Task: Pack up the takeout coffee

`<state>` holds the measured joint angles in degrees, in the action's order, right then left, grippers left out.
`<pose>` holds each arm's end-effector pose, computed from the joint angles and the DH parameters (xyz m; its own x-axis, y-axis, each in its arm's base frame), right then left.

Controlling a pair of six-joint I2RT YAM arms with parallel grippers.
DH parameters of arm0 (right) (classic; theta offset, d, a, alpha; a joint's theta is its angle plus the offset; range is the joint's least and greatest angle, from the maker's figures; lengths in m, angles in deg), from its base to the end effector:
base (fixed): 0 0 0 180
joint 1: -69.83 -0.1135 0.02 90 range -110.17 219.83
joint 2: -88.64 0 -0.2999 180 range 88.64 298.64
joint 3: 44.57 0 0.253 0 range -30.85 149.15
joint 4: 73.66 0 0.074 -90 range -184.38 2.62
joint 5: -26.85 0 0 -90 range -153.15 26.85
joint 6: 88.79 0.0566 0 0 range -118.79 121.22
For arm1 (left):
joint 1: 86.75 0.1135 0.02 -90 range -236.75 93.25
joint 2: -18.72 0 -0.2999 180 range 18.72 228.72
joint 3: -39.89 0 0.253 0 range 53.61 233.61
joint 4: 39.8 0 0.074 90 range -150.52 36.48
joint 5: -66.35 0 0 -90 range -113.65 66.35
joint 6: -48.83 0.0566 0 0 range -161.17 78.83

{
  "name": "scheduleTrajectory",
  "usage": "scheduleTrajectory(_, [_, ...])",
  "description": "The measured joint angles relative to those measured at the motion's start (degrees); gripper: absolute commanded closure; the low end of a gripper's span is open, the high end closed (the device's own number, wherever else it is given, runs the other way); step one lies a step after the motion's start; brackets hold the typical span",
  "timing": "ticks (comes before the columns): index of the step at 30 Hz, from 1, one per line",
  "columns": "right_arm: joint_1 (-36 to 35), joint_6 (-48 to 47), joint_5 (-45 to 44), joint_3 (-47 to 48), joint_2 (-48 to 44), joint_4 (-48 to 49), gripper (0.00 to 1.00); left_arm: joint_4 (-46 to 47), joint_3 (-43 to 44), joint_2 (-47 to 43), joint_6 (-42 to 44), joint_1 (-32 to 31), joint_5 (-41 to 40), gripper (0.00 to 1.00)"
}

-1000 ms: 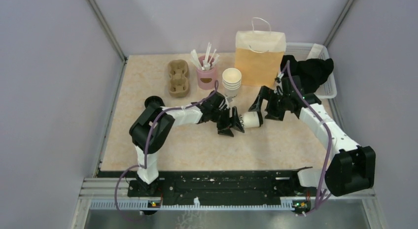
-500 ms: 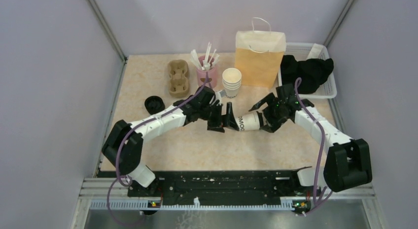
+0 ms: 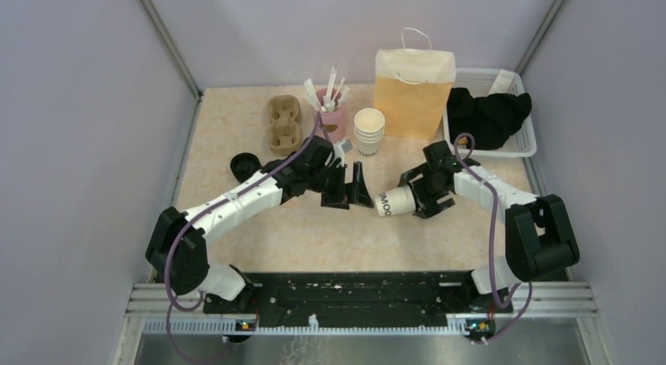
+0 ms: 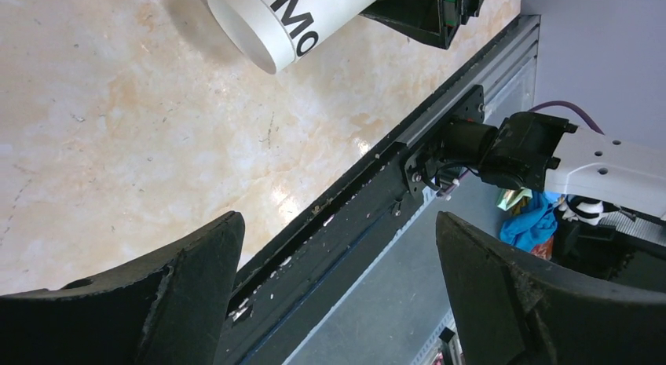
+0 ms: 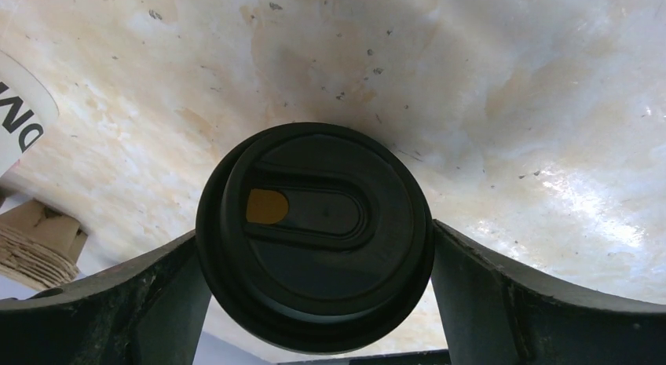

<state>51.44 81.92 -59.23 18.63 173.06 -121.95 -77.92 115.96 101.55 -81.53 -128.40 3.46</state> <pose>0.2572 0.0896 0.1982 -0.4765 0.8791 0.0067 0.8228 0.4433 0.3558 0.2234 -0.2332 0.2935 -0.9411 0.0656 -0.3317 0.2932 0.6470 -0.7039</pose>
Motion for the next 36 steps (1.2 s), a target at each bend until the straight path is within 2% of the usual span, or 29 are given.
scheduleTrajectory(9, [-2.8, -1.51, -6.16, 0.07, -0.81, 0.44, 0.14, -2.8, 0.5, -2.14, 0.48, 0.0, -2.34, 0.02])
scheduleTrajectory(12, [-4.35, -6.88, -13.4, 0.17, -2.38, 0.52, 0.14, -4.44, 1.64, -3.15, 0.74, 0.04, -3.52, 0.02])
scheduleTrajectory(16, [-9.46, -20.28, -28.61, 0.0, -7.65, 5.49, 0.15, -5.4, 2.97, -6.25, 1.05, 0.11, -5.01, 0.02])
scheduleTrajectory(19, [-13.97, -32.57, -38.66, -2.36, -12.35, 16.33, 0.15, -5.62, 2.84, -9.73, 1.07, 0.11, -5.9, 0.02])
scheduleTrajectory(23, [-16.7, -48.61, -48.13, -11.06, -15.61, 34.6, 0.14, -4.24, -0.04, -16.41, 1.09, 0.11, -7.76, 0.02])
scheduleTrajectory(29, [-20.37, -69.72, -58.23, -20.96, -7.52, 59.43, 0.14, -3.34, -5.57, -24.7, 1.16, 0.15, -10.82, 0.02])
scheduleTrajectory(36, [-21.33, -86.38, -63.52, -22.45, 1.27, 83.69, 0.08, -1.31, -9.2, -29.42, 1.11, 0.15, -12.28, 0.02])
